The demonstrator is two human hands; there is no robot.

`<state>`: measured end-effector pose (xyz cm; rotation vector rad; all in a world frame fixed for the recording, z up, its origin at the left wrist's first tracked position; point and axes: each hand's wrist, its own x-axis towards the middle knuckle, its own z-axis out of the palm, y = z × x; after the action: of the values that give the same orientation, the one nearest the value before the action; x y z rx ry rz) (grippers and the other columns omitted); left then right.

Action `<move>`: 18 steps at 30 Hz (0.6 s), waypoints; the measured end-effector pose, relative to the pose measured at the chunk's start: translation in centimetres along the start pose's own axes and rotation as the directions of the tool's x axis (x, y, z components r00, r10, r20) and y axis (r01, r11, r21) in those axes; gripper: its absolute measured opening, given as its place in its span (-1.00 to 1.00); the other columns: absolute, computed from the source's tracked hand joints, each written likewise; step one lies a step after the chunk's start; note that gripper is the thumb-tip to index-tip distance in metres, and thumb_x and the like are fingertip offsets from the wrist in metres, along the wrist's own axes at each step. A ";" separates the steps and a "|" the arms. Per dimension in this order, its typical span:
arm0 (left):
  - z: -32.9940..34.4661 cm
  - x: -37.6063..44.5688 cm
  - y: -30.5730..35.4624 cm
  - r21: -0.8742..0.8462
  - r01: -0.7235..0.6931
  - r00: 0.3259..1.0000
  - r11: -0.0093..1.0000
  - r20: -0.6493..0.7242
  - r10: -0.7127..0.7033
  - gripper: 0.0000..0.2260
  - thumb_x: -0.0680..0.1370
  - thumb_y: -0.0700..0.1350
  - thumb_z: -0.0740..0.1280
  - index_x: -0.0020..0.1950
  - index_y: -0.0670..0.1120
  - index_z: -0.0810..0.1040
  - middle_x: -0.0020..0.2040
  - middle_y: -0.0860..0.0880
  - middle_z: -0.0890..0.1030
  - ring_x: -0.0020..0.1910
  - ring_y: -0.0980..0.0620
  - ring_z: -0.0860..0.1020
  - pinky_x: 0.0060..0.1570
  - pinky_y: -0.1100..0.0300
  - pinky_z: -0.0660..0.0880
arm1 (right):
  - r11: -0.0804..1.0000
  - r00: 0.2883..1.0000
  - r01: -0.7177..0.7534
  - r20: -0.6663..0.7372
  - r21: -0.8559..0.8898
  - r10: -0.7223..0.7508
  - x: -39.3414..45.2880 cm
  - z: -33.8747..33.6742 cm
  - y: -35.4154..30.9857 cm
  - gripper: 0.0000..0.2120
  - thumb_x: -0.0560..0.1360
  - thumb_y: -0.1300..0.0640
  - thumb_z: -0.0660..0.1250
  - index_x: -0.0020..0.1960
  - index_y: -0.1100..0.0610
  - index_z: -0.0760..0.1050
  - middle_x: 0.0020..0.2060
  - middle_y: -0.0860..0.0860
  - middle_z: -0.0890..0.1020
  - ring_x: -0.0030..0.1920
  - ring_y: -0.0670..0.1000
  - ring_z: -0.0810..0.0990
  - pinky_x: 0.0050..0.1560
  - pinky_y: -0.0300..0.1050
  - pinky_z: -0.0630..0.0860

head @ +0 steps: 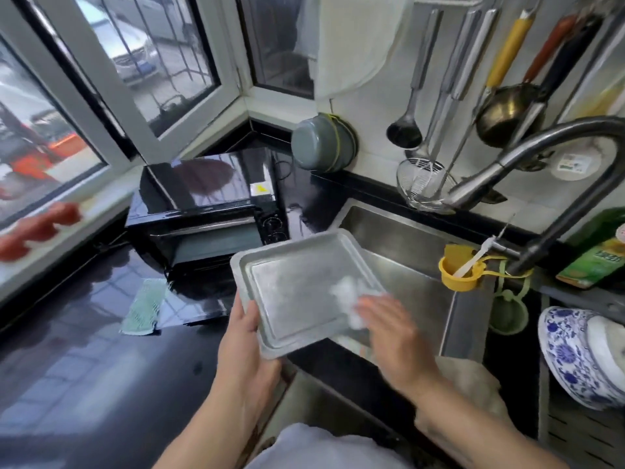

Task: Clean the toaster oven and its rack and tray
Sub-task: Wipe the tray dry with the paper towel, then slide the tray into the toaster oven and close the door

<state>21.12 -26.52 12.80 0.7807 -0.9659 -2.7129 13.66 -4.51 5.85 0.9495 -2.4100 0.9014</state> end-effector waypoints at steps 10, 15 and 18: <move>-12.3 -0.9 8.9 0.052 0.055 0.973 0.997 -0.227 -0.042 -0.66 0.76 -0.14 0.09 0.41 0.12 0.54 0.23 -0.07 0.70 0.12 -0.13 0.71 -0.07 -0.11 0.69 | 0.011 0.146 -0.926 0.332 0.377 0.932 3.0 10.4 -4.2 -0.89 0.44 0.11 0.38 -0.13 0.10 0.67 -0.19 0.09 0.71 -0.15 0.18 0.67 -0.10 0.08 0.61; -19.1 -0.4 14.1 0.206 0.065 0.957 0.976 -0.290 -0.002 -0.70 0.76 -0.10 0.14 0.35 0.10 0.60 0.22 -0.05 0.71 0.05 -0.09 0.73 -0.20 -0.02 0.67 | -0.282 0.166 -0.839 0.712 0.466 0.683 2.8 9.7 -10.6 -0.66 0.63 0.11 0.15 0.15 0.35 0.55 -0.03 0.31 0.65 -0.04 0.17 0.52 0.02 0.08 0.38; -20.8 1.1 14.7 0.259 0.080 0.951 0.963 -0.310 0.004 -0.70 0.76 -0.12 0.13 0.34 0.08 0.60 0.19 -0.07 0.72 0.09 -0.13 0.71 -0.06 -0.05 0.65 | -0.177 0.251 -0.921 0.876 0.347 0.411 3.1 11.2 -14.2 -0.49 0.68 -0.13 0.04 0.21 0.22 0.59 -0.05 0.21 0.64 -0.14 0.07 0.54 -0.06 -0.05 0.38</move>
<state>30.68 -49.64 7.91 1.2405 -1.2635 -2.4122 20.30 -21.65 5.57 -0.4562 -2.6542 3.0605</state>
